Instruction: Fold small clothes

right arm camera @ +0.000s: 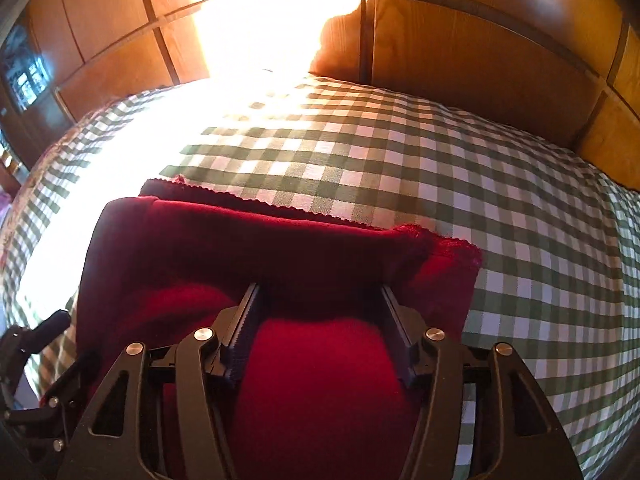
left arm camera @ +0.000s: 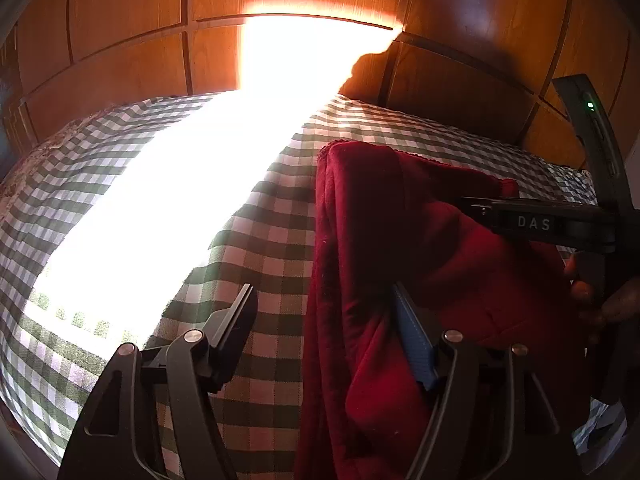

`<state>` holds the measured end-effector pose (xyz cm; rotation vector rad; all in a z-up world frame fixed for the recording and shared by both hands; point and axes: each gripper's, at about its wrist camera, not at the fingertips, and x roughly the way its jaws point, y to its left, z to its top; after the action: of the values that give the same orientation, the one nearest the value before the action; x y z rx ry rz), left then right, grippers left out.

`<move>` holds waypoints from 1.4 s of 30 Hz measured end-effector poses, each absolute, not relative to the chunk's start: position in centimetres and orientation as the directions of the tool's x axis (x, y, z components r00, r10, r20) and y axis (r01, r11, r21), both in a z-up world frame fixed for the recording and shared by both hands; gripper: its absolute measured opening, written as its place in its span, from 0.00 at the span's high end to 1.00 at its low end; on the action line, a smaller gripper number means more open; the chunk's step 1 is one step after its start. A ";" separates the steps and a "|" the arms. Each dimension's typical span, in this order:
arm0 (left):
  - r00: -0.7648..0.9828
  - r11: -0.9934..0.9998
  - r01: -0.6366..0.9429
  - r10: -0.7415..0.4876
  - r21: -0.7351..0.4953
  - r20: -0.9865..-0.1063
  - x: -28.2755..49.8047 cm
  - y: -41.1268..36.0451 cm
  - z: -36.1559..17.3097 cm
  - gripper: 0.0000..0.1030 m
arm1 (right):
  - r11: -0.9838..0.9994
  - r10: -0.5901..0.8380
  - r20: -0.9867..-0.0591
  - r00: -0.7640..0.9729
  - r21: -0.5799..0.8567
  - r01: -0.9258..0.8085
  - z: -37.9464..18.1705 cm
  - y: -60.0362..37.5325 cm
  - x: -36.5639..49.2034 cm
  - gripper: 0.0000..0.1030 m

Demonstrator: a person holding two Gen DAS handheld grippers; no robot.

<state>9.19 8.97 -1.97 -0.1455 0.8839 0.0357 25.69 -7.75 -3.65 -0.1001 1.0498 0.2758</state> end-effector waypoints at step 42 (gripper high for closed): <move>0.577 0.768 0.090 -0.559 -0.634 -0.595 9.6 13.5 -4.0 0.72 | 0.765 0.640 -0.625 0.447 0.573 -0.295 -1.2 -12.9 14.9 0.54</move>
<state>9.60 13.52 -4.01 -0.5927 0.8817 -0.4070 14.87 -12.95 -1.15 0.4129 0.9420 0.5994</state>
